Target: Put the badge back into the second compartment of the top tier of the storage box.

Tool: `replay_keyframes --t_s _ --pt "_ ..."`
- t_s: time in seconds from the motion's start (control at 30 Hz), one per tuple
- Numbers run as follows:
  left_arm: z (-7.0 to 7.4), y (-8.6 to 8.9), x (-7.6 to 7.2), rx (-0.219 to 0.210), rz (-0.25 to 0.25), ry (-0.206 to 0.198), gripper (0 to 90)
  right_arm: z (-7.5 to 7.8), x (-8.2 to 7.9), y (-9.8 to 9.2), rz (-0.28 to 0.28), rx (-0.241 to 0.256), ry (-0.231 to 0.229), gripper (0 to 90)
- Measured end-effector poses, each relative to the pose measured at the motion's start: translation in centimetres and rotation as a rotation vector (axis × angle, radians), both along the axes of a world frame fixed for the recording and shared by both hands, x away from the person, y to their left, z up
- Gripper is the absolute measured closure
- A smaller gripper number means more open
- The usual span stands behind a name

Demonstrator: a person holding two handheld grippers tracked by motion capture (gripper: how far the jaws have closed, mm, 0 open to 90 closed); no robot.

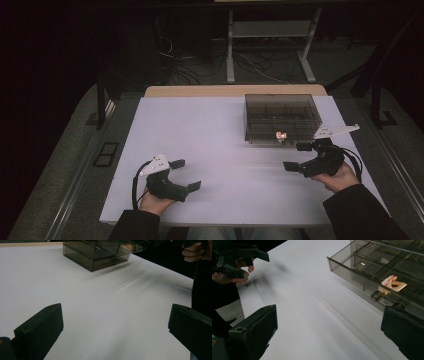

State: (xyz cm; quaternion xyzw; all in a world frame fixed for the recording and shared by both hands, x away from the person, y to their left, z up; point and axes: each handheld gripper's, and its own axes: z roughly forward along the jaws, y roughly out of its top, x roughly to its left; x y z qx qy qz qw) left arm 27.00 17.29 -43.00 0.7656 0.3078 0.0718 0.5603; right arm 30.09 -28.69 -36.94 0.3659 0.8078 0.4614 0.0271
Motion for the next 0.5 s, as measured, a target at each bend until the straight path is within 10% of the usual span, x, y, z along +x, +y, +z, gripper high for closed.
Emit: replay_keyframes --t_s 0.5 --pt "0.0 0.0 0.0 0.003 -0.001 0.003 0.0 -3.1 -1.9 -0.7 -0.016 0.025 -0.011 0.0"
